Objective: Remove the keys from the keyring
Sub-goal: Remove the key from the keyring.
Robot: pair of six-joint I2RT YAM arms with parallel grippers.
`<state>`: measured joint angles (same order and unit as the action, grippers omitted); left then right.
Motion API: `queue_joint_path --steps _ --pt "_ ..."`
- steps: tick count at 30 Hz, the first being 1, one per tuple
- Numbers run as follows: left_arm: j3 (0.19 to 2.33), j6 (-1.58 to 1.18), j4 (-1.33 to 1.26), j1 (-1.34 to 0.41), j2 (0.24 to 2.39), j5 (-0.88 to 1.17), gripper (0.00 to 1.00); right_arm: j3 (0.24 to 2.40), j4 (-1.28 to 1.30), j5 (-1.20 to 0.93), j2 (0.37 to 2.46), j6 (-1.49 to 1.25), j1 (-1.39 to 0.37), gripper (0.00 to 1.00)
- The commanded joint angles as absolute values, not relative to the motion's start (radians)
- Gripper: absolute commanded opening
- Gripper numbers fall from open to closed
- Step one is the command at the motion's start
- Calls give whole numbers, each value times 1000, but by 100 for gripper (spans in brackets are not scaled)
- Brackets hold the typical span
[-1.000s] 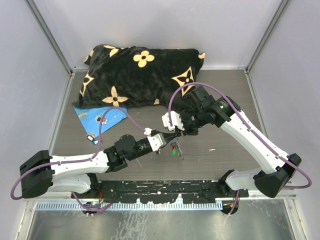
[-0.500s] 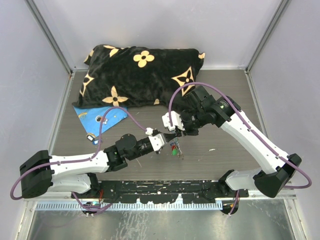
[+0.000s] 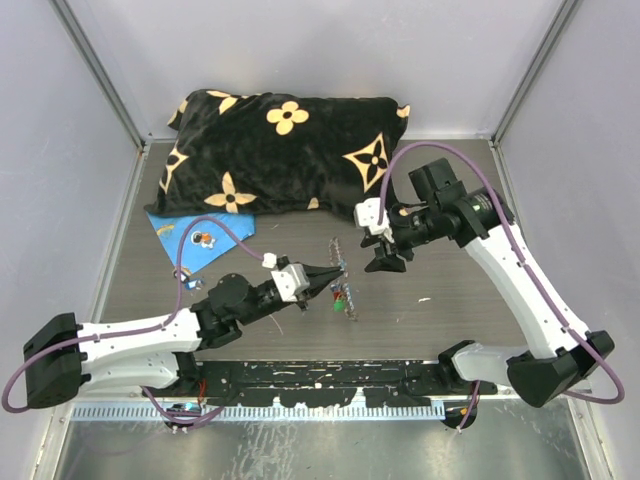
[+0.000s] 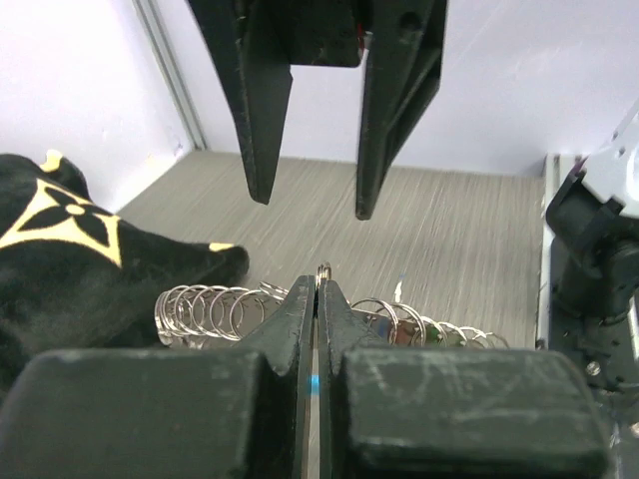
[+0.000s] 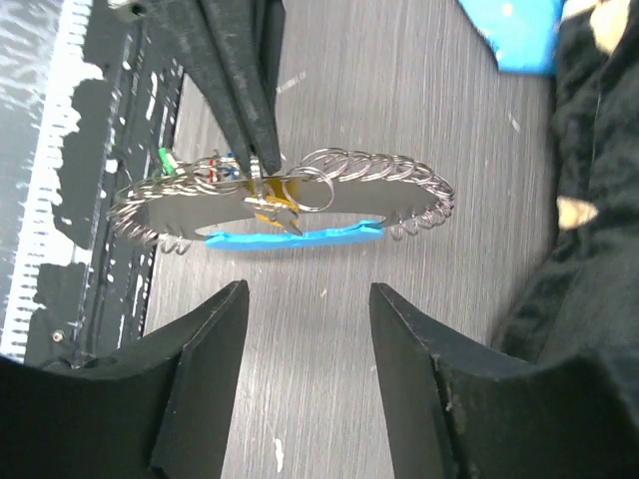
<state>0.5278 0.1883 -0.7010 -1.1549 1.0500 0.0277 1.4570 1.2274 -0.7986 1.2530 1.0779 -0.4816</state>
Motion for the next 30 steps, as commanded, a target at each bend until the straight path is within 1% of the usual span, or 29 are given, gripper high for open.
queue_joint_path --steps 1,5,8,13,21,30 --pt "485 58 -1007 -1147 977 56 0 1509 1224 -1023 1189 1093 -452 59" --pt "441 -44 -1192 -1146 978 46 0 1545 1214 -1134 1200 1062 -445 59" --pt "441 -118 -1278 -1144 994 38 0 1559 1207 -1208 1209 1053 -445 59" --pt "438 -188 -1421 -1144 1029 -15 0 1591 1215 -1255 1217 1054 -445 58" --pt "474 -217 -1417 -1145 1050 6 0 1635 1210 -1314 1234 1038 -445 47" --pt "494 -230 -1415 -1145 1067 24 0 1620 1156 -1304 1253 993 -459 39"
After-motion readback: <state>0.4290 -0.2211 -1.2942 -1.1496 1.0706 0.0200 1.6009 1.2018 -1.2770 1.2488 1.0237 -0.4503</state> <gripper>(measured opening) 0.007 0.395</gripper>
